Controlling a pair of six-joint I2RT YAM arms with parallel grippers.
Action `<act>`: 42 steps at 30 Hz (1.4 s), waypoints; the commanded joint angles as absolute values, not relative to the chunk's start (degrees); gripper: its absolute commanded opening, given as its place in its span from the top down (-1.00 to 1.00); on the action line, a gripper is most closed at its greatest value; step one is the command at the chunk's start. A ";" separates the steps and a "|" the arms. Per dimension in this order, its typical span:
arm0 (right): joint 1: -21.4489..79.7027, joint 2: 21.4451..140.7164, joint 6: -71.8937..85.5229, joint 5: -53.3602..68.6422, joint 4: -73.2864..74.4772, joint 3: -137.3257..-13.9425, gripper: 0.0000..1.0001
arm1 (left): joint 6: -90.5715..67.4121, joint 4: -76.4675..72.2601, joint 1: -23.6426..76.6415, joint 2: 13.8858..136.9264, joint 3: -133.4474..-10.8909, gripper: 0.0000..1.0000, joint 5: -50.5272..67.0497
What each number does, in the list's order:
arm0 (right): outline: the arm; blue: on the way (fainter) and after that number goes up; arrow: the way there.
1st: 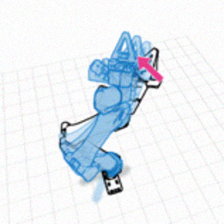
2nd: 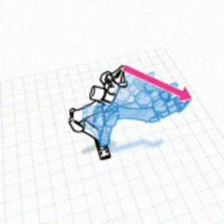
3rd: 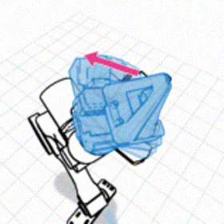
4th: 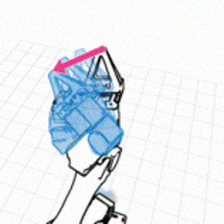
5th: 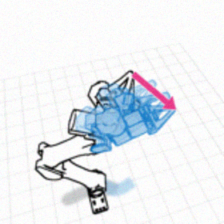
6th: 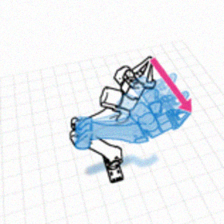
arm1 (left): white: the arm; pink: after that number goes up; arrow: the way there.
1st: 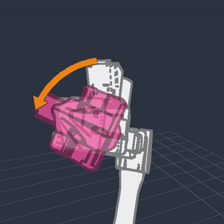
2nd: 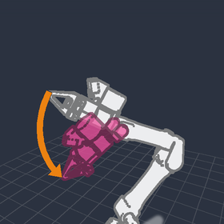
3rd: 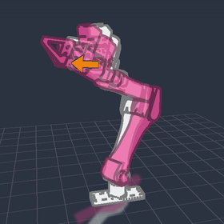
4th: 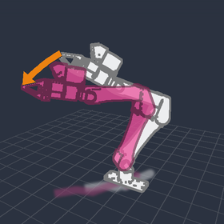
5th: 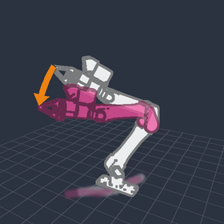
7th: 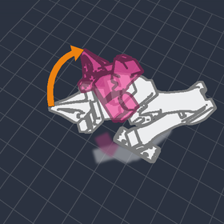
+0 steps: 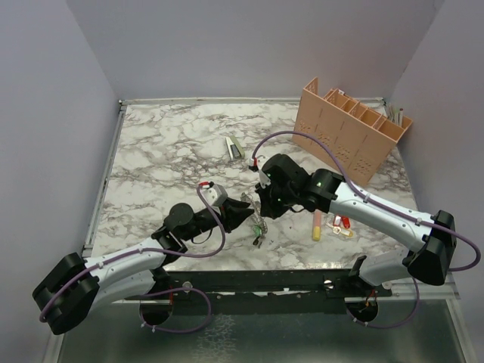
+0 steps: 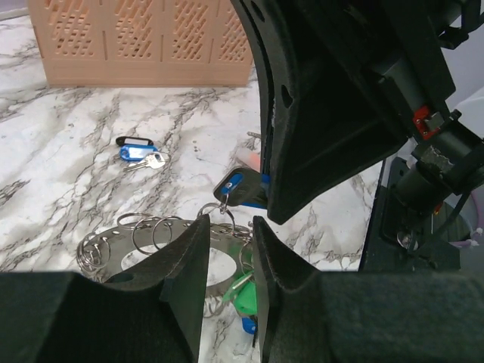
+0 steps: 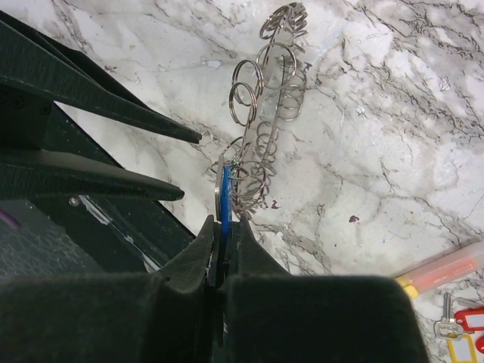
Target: Remove the keys from the keyring
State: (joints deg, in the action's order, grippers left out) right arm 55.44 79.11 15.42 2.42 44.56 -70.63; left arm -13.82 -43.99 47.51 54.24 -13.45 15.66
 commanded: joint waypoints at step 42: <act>55.74 78.31 9.65 4.10 44.57 -71.90 0.99 | -12.48 -47.99 49.22 58.77 -12.93 0.33 13.13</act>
State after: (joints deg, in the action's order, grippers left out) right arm 55.44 80.25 14.83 5.37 43.40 -70.87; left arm -13.85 -46.65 48.88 61.08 -13.45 13.06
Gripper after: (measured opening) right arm 0.025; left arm 0.281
